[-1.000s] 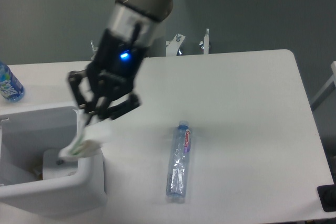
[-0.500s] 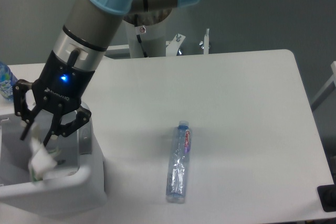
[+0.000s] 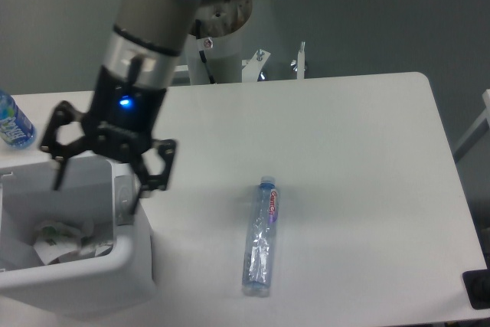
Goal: Place the trash in the trash can
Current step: 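Move the gripper over the clear plastic water bottle, then lower the gripper around the bottle cap end and close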
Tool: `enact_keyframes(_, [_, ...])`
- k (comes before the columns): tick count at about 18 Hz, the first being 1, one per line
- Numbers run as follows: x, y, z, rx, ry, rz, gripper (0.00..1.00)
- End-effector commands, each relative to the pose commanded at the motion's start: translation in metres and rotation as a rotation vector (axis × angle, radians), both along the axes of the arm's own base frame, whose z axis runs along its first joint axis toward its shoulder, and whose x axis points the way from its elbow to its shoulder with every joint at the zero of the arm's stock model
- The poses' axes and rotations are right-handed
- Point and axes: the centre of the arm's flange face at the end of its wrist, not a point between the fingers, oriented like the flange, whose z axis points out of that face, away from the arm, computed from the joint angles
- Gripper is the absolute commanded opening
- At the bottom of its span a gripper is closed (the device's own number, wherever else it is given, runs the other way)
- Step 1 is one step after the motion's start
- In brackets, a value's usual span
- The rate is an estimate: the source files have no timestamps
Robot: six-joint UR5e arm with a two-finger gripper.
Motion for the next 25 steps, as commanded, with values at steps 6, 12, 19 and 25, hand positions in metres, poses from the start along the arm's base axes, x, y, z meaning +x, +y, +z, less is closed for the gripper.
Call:
enact_keyframes(6, [-0.058, -0.013, -0.023, -0.009, 0.034, 0.06, 1.0])
enact_keyframes(12, [-0.096, -0.004, -0.11, -0.279, 0.196, -0.012, 1.0])
enact_keyframes(19, [-0.103, 0.023, -0.233, -0.423, 0.19, -0.257, 1.0])
enact_keyframes(25, [-0.109, 0.021, -0.297, -0.516, 0.187, -0.356, 1.0])
